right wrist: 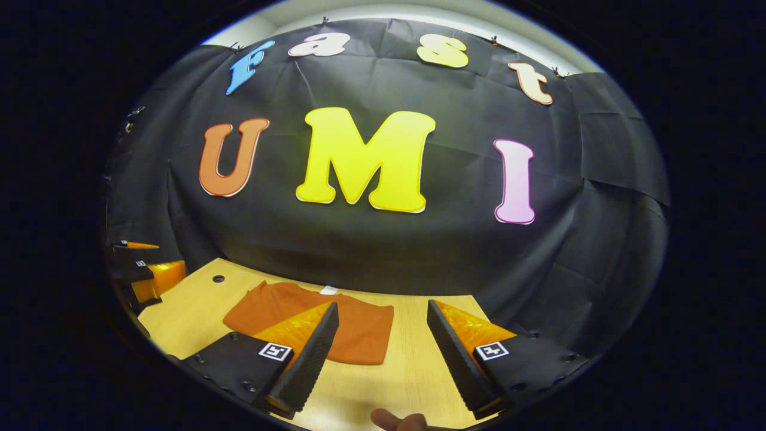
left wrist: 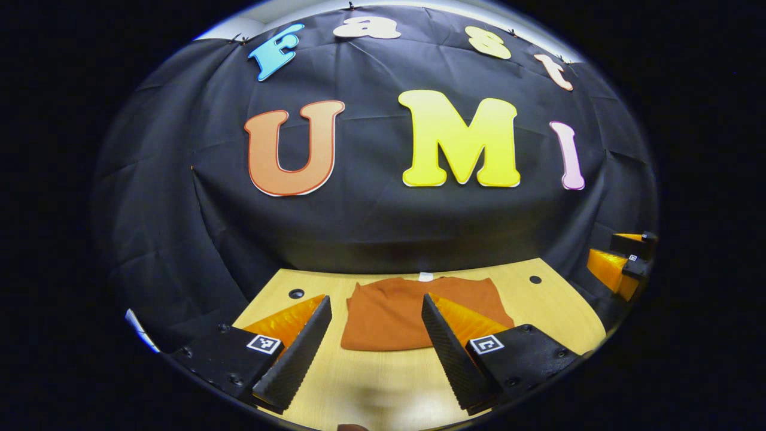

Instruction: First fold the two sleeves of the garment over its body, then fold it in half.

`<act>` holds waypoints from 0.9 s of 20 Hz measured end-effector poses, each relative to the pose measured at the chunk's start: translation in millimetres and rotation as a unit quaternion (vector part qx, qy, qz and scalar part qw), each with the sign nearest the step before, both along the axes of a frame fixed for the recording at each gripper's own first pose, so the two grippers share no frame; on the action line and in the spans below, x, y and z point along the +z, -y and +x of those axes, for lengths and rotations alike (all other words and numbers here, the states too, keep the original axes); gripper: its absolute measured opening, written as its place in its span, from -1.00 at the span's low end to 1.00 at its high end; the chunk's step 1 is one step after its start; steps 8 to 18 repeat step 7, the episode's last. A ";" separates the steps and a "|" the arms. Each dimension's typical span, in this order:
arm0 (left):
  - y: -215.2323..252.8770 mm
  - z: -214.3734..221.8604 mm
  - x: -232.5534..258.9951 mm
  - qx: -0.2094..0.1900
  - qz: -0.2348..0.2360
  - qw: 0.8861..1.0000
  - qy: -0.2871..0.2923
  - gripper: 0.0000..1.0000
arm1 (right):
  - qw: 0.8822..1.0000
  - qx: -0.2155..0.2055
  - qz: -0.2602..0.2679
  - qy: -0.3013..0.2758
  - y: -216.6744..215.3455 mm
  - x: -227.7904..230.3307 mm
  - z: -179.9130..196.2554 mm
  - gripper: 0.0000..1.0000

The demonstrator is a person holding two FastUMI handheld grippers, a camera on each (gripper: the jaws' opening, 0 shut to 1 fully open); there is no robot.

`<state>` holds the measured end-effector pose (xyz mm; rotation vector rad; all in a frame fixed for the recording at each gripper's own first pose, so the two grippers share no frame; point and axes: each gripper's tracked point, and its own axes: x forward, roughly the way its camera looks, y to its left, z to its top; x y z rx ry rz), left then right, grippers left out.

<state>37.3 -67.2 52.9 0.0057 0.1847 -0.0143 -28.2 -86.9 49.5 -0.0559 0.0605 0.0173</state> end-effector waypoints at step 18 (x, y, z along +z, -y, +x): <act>12.0 -21.2 28.6 -0.019 0.030 0.998 0.053 0.96 | 1.000 -0.009 0.005 0.030 -13.0 13.2 -17.7 0.89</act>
